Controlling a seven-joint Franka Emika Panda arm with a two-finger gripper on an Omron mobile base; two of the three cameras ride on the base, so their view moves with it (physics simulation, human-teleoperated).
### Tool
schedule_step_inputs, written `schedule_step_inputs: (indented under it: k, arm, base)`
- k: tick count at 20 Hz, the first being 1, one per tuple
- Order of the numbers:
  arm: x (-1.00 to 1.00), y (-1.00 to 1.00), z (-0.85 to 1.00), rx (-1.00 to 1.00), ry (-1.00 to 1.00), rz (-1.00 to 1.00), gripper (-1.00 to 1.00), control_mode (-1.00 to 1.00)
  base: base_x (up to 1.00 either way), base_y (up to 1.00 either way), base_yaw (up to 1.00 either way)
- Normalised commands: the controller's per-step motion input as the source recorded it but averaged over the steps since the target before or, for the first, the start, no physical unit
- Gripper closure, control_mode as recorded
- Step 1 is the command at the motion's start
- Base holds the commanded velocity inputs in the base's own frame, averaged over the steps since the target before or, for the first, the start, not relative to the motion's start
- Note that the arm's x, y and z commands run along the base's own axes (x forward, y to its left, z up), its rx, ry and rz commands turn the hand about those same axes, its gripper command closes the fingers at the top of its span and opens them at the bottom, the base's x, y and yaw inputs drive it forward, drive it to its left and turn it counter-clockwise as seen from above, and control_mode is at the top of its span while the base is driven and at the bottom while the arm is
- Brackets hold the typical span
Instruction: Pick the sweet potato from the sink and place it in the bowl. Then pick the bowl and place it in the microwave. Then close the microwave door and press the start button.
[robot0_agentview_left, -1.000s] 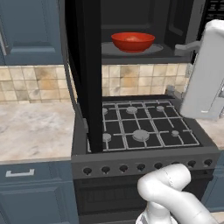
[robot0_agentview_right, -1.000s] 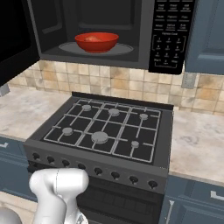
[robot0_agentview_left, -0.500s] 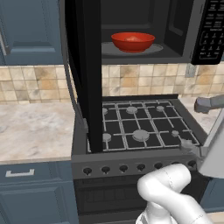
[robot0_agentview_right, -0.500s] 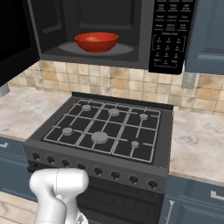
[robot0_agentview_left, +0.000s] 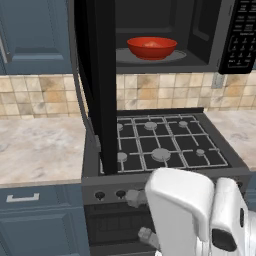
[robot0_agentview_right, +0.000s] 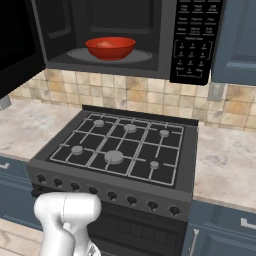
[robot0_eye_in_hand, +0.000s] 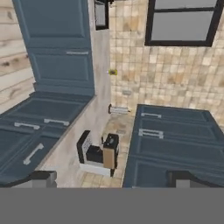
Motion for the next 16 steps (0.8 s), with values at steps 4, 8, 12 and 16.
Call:
schedule_step_inputs:
  k: [4, 8, 12, 16]
  arm:
    - [0.60, 0.92, -0.48, -0.05, 0.17, -0.36, -1.00, -1.00]
    - [0.70, 0.79, -0.31, -0.02, 0.14, -0.37, -1.00, -1.00]
    - [0.93, 0.60, -0.15, -0.02, 0.18, -0.34, -1.00, -1.00]
    - [1.00, 0.42, -0.08, -0.01, 0.14, -0.30, -1.00, -1.00]
  base:
    - [0.00, 0.00, 0.00]
    - [0.00, 0.00, 0.00]
    - [0.00, 0.00, 0.00]
    - [0.00, 0.00, 0.00]
